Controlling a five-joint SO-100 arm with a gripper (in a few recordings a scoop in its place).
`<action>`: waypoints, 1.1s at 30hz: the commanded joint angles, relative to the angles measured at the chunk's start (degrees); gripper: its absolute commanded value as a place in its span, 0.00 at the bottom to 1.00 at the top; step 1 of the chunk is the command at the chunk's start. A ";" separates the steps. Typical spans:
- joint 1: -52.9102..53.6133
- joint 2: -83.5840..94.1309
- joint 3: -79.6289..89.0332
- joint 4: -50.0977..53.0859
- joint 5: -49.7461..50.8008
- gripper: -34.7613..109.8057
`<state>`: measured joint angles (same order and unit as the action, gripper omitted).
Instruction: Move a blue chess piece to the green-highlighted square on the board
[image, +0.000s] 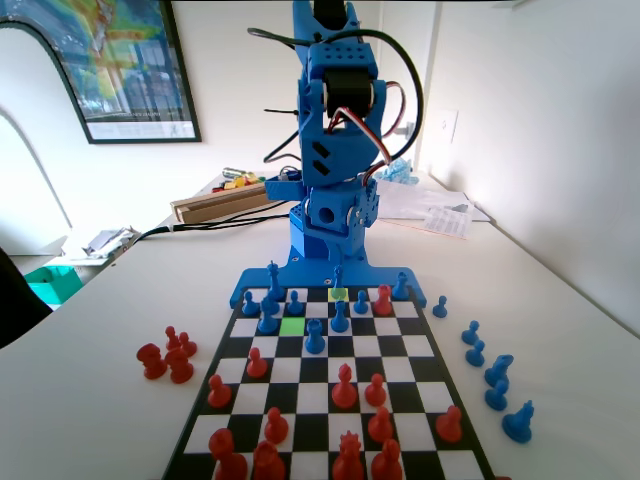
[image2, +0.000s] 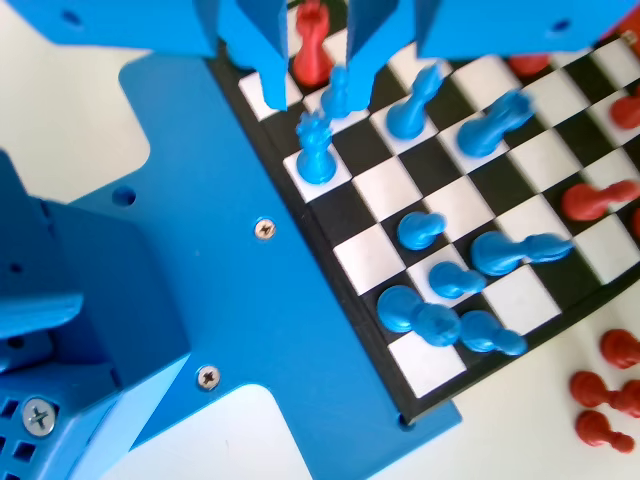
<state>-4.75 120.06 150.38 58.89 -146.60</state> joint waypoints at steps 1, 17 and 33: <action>-0.53 0.35 0.62 -0.79 -0.53 0.32; 0.18 -2.99 1.41 -5.27 -1.05 0.32; -0.18 -5.45 4.22 -10.63 -0.88 0.33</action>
<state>-3.96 114.17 154.07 48.87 -146.60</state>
